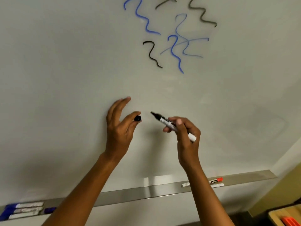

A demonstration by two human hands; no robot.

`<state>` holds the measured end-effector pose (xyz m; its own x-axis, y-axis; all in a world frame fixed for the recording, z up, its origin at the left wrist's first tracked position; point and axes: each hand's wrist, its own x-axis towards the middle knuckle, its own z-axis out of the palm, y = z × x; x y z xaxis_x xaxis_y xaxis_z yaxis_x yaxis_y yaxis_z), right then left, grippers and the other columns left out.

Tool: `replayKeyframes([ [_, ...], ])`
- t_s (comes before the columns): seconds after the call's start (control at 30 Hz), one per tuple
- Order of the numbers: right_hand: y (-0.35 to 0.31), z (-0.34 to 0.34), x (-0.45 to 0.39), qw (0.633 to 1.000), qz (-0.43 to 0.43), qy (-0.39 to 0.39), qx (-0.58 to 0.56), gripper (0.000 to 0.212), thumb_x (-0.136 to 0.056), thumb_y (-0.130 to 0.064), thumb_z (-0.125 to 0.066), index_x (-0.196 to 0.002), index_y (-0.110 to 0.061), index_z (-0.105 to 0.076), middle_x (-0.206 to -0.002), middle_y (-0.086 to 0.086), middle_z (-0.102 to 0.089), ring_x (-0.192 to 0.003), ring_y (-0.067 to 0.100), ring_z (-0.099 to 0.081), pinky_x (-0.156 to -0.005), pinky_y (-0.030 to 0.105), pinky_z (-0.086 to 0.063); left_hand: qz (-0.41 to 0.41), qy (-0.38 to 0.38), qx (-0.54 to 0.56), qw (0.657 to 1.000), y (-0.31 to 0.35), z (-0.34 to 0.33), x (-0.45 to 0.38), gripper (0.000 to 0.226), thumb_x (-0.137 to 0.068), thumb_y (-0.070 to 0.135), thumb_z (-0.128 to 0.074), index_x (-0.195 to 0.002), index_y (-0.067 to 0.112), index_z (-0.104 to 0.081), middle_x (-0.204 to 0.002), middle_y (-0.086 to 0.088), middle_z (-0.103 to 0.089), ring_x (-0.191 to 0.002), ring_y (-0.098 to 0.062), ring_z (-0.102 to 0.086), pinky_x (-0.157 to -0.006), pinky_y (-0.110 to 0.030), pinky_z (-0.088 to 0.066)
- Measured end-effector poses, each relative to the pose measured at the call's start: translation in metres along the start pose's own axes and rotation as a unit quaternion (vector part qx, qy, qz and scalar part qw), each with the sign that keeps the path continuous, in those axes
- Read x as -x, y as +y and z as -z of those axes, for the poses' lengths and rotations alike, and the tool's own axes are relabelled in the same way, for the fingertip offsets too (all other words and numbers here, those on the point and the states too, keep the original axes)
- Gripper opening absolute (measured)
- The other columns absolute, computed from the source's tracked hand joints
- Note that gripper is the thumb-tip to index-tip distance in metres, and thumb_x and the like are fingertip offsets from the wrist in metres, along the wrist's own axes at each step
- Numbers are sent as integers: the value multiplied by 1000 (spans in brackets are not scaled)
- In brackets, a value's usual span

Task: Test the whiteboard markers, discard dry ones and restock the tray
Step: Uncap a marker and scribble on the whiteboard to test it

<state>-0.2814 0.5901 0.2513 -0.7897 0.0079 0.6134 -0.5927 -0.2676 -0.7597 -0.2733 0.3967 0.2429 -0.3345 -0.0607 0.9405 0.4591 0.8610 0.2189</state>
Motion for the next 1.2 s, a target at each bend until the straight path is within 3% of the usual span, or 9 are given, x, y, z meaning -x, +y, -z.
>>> replayKeyframes([
  [0.1,15,4,22,998,-47,-34,-1,32,-101,-28,-47,-92,-12,-73,-70,13,-70,-79,32,-68,-86,37,-49,26,-31,5,999,4,-3,26,19,-88,12,-71,-105,3,-72,-131,-15,-57,-126,-33,-48,-98,-54,-44],
  [0.3,32,12,47,992,-98,-70,35,37,-101,-23,-43,-91,-4,-72,-72,10,-72,-79,20,-70,-81,20,-50,60,-98,5,993,4,-8,69,21,-90,15,-65,-109,7,-70,-124,-6,-62,-121,-26,-51,-96,-47,-48],
  [0.63,69,37,64,975,-182,-121,44,38,-99,-26,-46,-85,-5,-74,-70,10,-72,-79,21,-69,-82,23,-51,93,-232,20,968,-2,-9,121,27,-94,26,-56,-112,11,-69,-97,2,-63,-91,-16,-58,-76,-36,-52],
  [0.77,84,39,74,966,-221,-130,30,40,-100,-28,-45,-85,-5,-74,-69,9,-71,-80,20,-68,-83,23,-51,129,-304,63,942,5,-6,129,23,-95,30,-56,-111,17,-67,-89,4,-60,-82,-14,-57,-70,-32,-50],
  [0.83,93,40,77,957,-262,-124,1,42,-100,-29,-43,-85,-4,-74,-68,12,-70,-79,25,-67,-88,32,-52,170,-318,101,927,8,-3,132,18,-93,26,-63,-107,19,-69,-85,11,-57,-78,-8,-56,-68,-22,-47],
  [0.9,101,37,82,944,-303,-120,-44,42,-102,-26,-43,-85,-3,-74,-67,17,-67,-73,27,-65,-83,37,-53,220,-326,136,909,12,1,137,15,-88,22,-70,-103,18,-72,-82,17,-58,-76,-6,-57,-66,-13,-44],
  [1.03,109,12,100,917,-372,-107,-97,44,-104,-14,-41,-75,-6,-72,-68,14,-65,-69,21,-62,-70,29,-52,309,-333,209,866,18,7,147,24,-84,37,-71,-102,23,-71,-84,11,-69,-79,-14,-67,-68,-24,-55],
  [1.2,122,-19,117,891,-426,-89,-131,38,-100,-23,-47,-73,-8,-68,-75,19,-63,-75,26,-58,-75,38,-49,376,-326,238,834,1,25,157,7,-91,23,-67,-95,17,-68,-77,3,-68,-66,-19,-69,-64,-24,-55],
])
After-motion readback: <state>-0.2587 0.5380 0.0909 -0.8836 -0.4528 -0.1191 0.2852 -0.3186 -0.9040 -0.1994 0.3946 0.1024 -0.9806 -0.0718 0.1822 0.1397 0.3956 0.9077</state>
